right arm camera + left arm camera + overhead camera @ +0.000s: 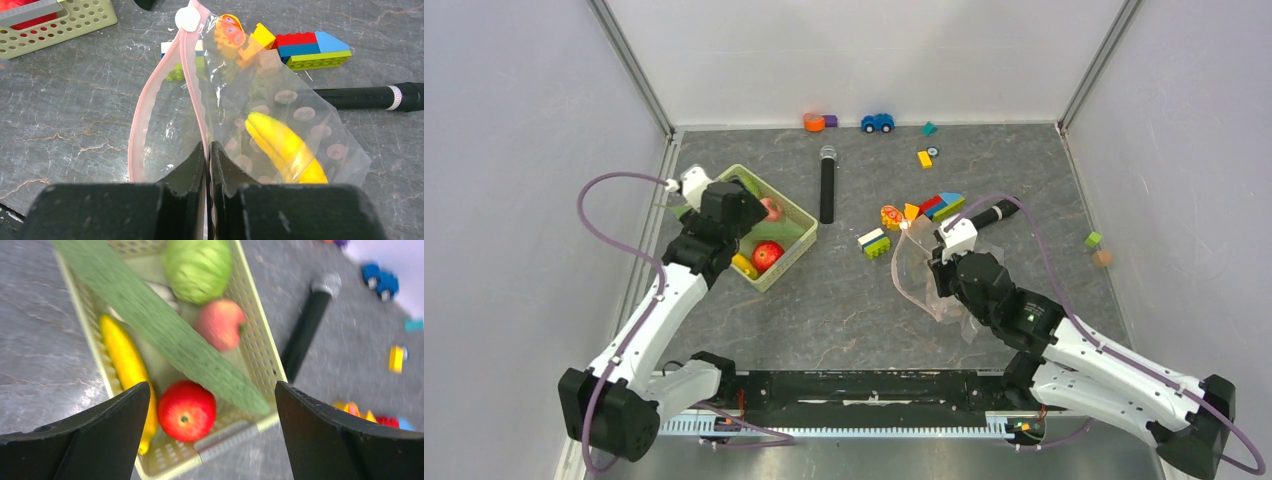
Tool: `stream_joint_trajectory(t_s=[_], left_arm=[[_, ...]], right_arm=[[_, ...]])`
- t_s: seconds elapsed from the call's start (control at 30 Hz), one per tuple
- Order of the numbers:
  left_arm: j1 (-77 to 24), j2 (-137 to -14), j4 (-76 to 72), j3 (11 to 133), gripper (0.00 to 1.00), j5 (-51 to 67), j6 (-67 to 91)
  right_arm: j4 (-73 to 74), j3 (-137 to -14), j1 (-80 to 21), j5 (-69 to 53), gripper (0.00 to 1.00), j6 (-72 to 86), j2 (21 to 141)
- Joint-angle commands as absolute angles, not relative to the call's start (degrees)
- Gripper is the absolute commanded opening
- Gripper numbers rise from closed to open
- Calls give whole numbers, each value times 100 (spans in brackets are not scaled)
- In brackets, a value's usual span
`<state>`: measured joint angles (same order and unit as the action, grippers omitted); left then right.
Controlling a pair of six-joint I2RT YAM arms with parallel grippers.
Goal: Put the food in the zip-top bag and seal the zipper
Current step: Pick up the fake vegetable from the bin.
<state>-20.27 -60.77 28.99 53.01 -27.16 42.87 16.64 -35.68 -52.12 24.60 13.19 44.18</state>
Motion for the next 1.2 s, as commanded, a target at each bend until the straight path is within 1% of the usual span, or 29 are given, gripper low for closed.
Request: stream_joint_trajectory(t_s=[0.0,0.1,0.23,0.47,0.6,0.73,0.97,1.17], left_arm=[[-1365,-5715,2023,5137,100,-3474,4851],[-1093,-5595,1617,4857,100,-4177,4825],[-598,-5641,1078,4589,100,-4405,4655],[312,-6469,457,4679,100,-3841,4607],[759,-7098,376,4911,93,-3260,4597],[929,-7474,392,4980,93,-3255,4648],[1138,-7950,-160,4913,90,-3086,4263],[1213,-8311,-308,5025,82,-2839,4224]], right_arm=[[1346,-3485,-5212,2517,13,1216,4289],[1350,-3459,-5211,2365,13,1195,4245],[1366,-3448,-5208,2450,13,1196,4243],[1362,-3482,-5211,2446,13,1155,4280],[1361,-3506,-5211,2573,13,1129,4351],[1381,-3506,-5210,2560,13,1114,4396],[1432,-3514,-5206,2682,13,1063,4423],[1427,-3542,-5205,2705,13,1014,4454]])
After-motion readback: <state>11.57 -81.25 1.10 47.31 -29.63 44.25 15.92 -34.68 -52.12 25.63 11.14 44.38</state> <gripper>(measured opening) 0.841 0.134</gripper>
